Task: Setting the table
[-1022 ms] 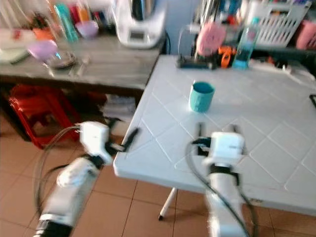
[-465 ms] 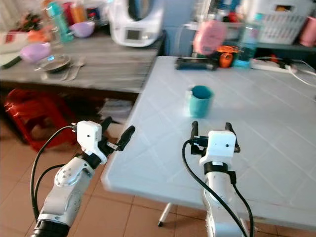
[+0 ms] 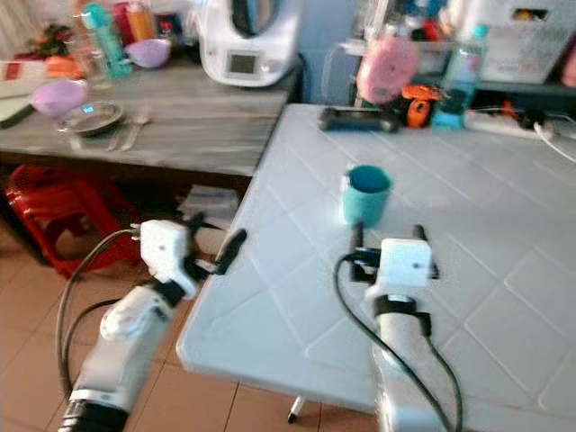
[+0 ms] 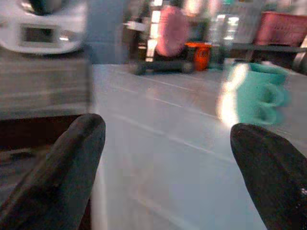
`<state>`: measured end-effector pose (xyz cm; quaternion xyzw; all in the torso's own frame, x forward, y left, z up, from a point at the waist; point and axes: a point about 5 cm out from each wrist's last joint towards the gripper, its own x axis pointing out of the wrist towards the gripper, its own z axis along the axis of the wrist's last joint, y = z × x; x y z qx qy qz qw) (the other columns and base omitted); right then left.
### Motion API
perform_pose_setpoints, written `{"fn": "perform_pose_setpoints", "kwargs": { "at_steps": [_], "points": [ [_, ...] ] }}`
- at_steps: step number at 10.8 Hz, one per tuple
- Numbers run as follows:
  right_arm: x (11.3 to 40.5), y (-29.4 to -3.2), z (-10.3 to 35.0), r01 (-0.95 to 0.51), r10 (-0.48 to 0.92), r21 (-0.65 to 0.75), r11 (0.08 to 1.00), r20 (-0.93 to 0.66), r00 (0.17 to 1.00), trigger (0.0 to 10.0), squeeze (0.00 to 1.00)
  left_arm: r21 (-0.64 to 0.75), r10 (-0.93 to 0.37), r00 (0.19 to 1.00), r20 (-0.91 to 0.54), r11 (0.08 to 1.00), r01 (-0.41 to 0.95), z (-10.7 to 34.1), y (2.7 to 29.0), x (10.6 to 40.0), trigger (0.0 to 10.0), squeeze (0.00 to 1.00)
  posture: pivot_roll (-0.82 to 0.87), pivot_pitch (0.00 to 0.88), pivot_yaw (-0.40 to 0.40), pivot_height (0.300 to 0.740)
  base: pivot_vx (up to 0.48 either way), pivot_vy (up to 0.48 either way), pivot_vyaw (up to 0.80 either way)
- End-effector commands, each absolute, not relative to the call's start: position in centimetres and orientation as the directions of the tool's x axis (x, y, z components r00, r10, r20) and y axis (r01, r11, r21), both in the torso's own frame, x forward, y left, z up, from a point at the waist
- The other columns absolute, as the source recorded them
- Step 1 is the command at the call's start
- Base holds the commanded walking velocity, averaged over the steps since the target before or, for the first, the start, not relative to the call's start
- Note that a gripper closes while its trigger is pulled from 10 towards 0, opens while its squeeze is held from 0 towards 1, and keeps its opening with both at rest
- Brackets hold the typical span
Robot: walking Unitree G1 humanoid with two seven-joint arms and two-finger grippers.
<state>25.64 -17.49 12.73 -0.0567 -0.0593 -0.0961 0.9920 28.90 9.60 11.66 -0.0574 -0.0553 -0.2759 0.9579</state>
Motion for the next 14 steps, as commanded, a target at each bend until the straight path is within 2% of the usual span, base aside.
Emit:
{"fn": "perform_pose_setpoints", "kwargs": {
  "at_steps": [1, 5, 8, 14],
  "points": [
    [25.8, -17.0, 12.8, 0.18, -0.167, -0.089, 0.98, 0.13, 0.977, 10.0, 0.0, -0.046, -0.51, 0.852, 0.121, 0.854, 0.518, 11.2, 10.8, 28.7, 10.0, 0.0, 0.02, 0.044, 0.031, 0.74, 0.0, 0.0, 0.0],
    [26.8, -17.1, 12.0, 0.182, -0.176, -0.067, 0.981, 0.091, 0.98, 10.0, 0.0, 0.0, -0.577, 0.812, 0.089, 0.815, 0.579, 9.6, 12.0, 27.5, 10.0, 0.0, 0.02, 0.048, 0.03, 0.74, 0.0, 0.0, 0.0],
    [28.5, -17.4, 11.8, 0.205, -0.203, -0.022, 0.979, 0.073, 0.976, 10.0, 0.0, -0.041, -0.701, 0.707, 0.098, 0.707, 0.707, 9.5, 11.3, 26.8, 10.0, 0.0, 0.03, 0.049, 0.029, 0.74, 0.0, 0.0, 0.0],
    [31.4, -16.0, 11.3, 0.163, -0.162, -0.011, 0.987, 0.072, 0.984, 10.0, 0.0, -0.049, -0.71, 0.698, 0.093, 0.696, 0.716, 9.2, 11.1, 26.5, 10.0, 0.0, 0.06, 0.06, 0.033, 0.74, 0.0, 0.0, 0.0]
  ]
}}
